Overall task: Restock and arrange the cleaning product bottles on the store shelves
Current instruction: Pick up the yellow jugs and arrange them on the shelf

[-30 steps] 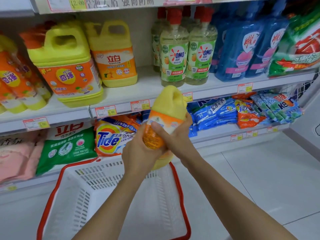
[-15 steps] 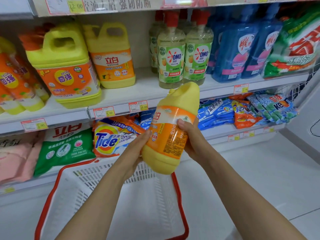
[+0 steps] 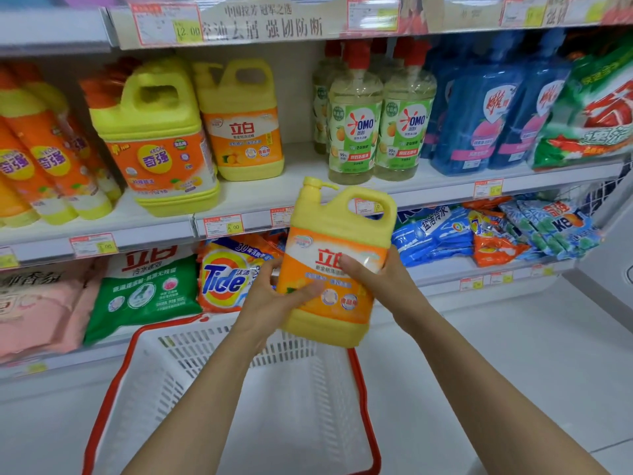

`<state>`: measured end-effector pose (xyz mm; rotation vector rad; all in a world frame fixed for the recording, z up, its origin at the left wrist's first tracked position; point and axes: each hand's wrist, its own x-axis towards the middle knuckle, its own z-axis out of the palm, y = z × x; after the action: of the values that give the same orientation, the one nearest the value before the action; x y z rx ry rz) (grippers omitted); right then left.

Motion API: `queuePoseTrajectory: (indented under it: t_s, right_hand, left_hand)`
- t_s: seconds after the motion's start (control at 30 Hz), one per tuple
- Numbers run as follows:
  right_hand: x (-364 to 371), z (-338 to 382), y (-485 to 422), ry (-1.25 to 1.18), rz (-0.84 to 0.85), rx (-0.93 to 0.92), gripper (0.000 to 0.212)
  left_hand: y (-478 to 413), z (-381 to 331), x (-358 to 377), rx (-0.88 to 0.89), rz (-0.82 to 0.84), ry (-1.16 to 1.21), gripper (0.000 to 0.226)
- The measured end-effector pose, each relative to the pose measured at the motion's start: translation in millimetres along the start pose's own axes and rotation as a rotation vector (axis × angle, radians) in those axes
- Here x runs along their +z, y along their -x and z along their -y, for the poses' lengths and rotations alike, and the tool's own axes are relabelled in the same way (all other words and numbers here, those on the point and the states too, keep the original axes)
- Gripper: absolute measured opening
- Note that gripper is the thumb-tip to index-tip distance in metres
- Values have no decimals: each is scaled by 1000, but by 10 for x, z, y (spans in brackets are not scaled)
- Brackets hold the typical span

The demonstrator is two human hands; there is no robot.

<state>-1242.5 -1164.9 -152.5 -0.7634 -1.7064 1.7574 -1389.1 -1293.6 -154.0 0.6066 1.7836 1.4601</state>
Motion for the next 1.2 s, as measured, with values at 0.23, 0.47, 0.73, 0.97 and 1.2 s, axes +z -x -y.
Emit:
queuePoseTrajectory:
  t_s: [0.23,0.47,0.73,0.97,1.2]
  right_hand:
    - [-426,42,78,152,77,51,75]
    - [-1031,572,152,419,-182,-220,58]
    - [-1488,290,190,762,-122,32,59]
    - [-1678,-536,149,741,-250,200,47]
    - [-1816,-1525,331,707,-226,369,50]
  left_hand:
    - [-3,86,219,-8,165,56,49]
    - [-132,222,757,140,151,18,80]
    - [-208,722,1312,256,288,-197,61]
    - [-313,1186,1707,147,362,-320,83]
    - [-416,1644,1988,-112,457,-293,52]
